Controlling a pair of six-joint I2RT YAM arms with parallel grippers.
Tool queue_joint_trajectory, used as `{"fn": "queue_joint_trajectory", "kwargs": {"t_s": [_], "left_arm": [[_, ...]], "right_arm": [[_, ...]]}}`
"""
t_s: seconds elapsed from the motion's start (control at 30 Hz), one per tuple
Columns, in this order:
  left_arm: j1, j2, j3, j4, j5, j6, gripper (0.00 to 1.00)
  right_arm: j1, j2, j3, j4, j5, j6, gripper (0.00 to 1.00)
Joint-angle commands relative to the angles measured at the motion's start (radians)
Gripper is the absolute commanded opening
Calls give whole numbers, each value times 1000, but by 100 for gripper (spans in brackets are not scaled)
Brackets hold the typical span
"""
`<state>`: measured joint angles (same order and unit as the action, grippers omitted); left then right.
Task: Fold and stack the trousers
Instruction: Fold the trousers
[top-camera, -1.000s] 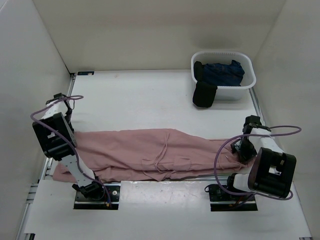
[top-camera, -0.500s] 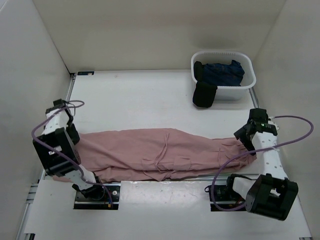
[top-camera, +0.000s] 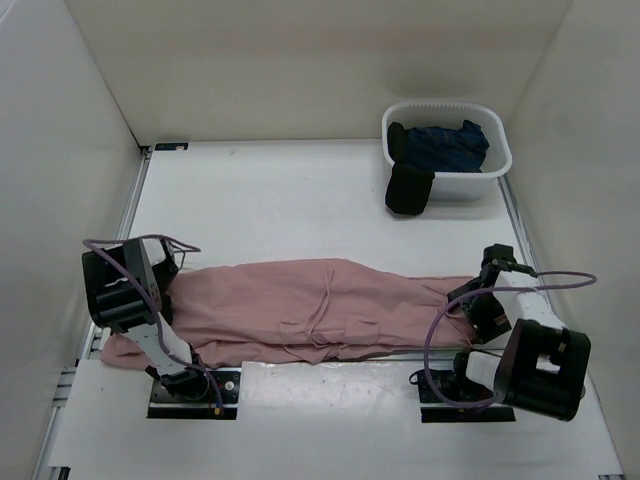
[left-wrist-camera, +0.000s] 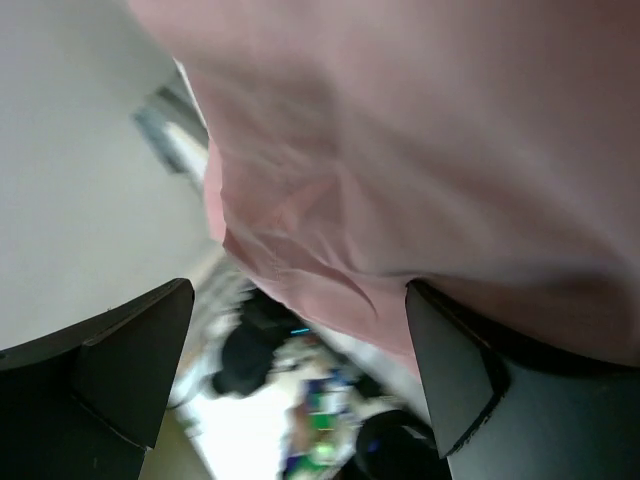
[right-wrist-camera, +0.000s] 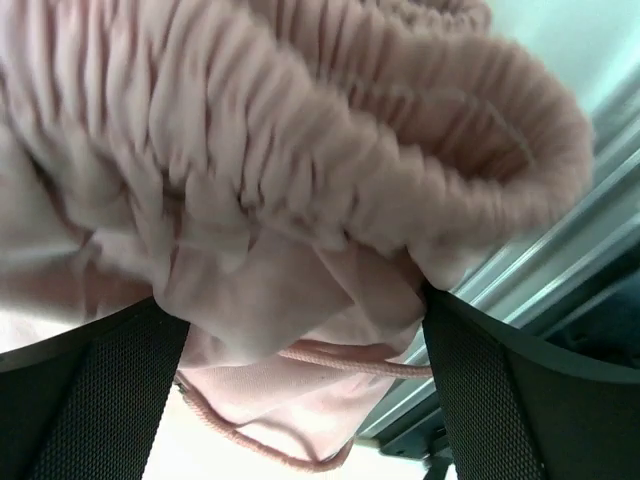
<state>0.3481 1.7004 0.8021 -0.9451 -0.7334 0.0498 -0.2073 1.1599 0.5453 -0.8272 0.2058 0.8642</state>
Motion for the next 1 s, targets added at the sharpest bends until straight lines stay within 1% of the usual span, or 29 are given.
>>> {"fn": "queue_joint_trajectory", "kwargs": {"t_s": [0.0,0.03,0.1,0.13,0.23,0.27,0.3,0.33,0.4,0.43,0.5,0.53,0.57,0.6,0.63,0.67,0.7,0.8,0.83,0.93,0.97], "left_arm": [[-43,115,-63,253,11,-50,100],[-55,129,-41,253,11,-50,100],[-95,151,11,253,11,-50,100],[-112,151,31,253,11,-50,100],[-175,185,139,235,11,-50,100],[-187,195,178,224,20,-50,100],[-196,226,218,214,29,-50,100],[-211,244,302,201,40,-50,100],[-227,281,382,167,40,-50,100],[-241,313,455,155,31,-50,100],[-251,335,521,109,48,-50,100],[-251,344,575,89,75,-50,100],[-251,344,597,69,90,-50,100],[-251,344,615,48,106,-50,100],[-251,325,637,8,142,-50,100],[-251,308,637,-12,166,-50,100],[-251,288,650,-27,189,-50,100],[-201,197,675,-81,273,-50,100],[-161,155,675,-92,329,-50,100],[-94,101,675,-101,446,-50,100],[-54,79,652,-101,548,-50,100]], "right_arm": [[-4,150,-51,164,7,-7,99],[-4,177,-51,180,7,-7,92],[-14,242,-27,220,17,-7,82],[-14,256,-10,220,29,-7,64],[-47,297,83,220,81,-7,33],[-47,314,109,220,96,-7,33],[-75,323,160,220,109,-7,33],[-86,333,183,220,118,-7,33],[-118,368,228,220,118,2,32],[-127,388,260,211,118,2,32],[-138,400,271,211,77,2,32],[-138,400,281,211,63,2,34],[-138,400,281,230,40,-14,38],[-138,400,281,241,9,-48,44],[-138,400,281,241,-50,-65,47],[-138,390,281,252,-77,-83,49],[-138,377,301,252,-97,-120,50],[-138,341,324,206,-108,-155,50],[-138,304,324,195,-92,-156,50],[-138,233,324,159,-82,-165,50],[-138,219,324,158,-82,-165,50]]}}
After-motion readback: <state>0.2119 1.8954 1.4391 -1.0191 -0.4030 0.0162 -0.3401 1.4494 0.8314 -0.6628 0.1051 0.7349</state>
